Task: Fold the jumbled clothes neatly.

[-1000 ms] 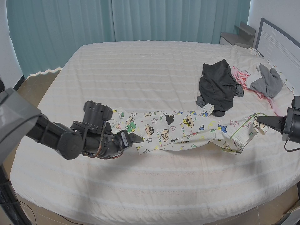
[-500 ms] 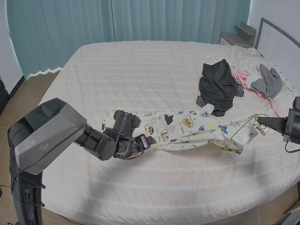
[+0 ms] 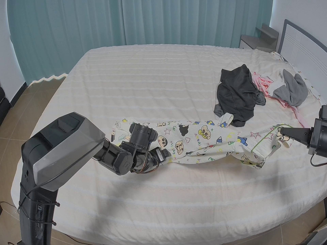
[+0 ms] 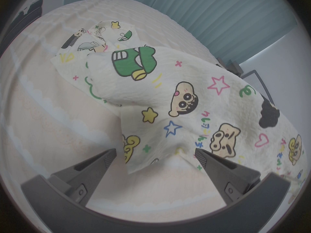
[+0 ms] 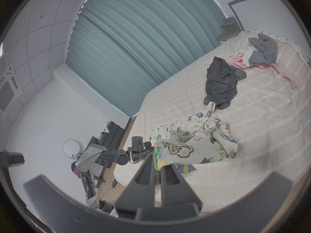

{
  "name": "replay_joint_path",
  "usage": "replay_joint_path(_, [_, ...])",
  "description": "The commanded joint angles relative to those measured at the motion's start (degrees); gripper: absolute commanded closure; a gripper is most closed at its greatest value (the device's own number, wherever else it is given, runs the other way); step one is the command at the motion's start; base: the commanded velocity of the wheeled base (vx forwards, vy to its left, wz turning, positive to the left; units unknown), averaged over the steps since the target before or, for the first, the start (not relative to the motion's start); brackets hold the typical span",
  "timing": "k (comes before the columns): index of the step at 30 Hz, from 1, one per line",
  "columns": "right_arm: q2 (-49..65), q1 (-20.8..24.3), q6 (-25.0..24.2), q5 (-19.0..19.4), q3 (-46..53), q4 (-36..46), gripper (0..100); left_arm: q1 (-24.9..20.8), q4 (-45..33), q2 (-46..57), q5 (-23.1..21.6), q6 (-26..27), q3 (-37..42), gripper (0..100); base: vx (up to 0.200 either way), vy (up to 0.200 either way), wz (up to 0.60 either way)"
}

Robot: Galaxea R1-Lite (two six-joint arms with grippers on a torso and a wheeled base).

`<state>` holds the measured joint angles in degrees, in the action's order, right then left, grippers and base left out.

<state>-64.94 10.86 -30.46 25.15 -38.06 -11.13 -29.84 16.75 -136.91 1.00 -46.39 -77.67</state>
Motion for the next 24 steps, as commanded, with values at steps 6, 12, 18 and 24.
replay_joint_path(6, [-0.3, 0.3, 0.0, 0.0, 0.0, 0.0, 100, -0.3, 0.2, -2.6, 1.5, -3.1, -3.6, 0, 0.000, 0.000, 0.00])
replay_joint_path(12, [-0.4, 0.3, 0.0, 0.1, 0.0, 0.0, 100, -0.4, 0.0, -2.5, 1.7, -3.4, -3.4, 100, 0.000, 0.000, 0.00])
replay_joint_path(18, [-0.3, 0.1, 0.0, 0.0, 0.2, 0.0, 100, 0.0, 0.2, -0.2, 3.1, -3.5, -0.4, 100, 0.000, 0.000, 0.00])
replay_joint_path(24, [-0.2, 0.1, 0.0, 0.0, 0.4, 0.0, 100, 0.8, 0.3, 3.2, 3.2, -3.5, 2.1, 100, 0.000, 0.000, 0.00])
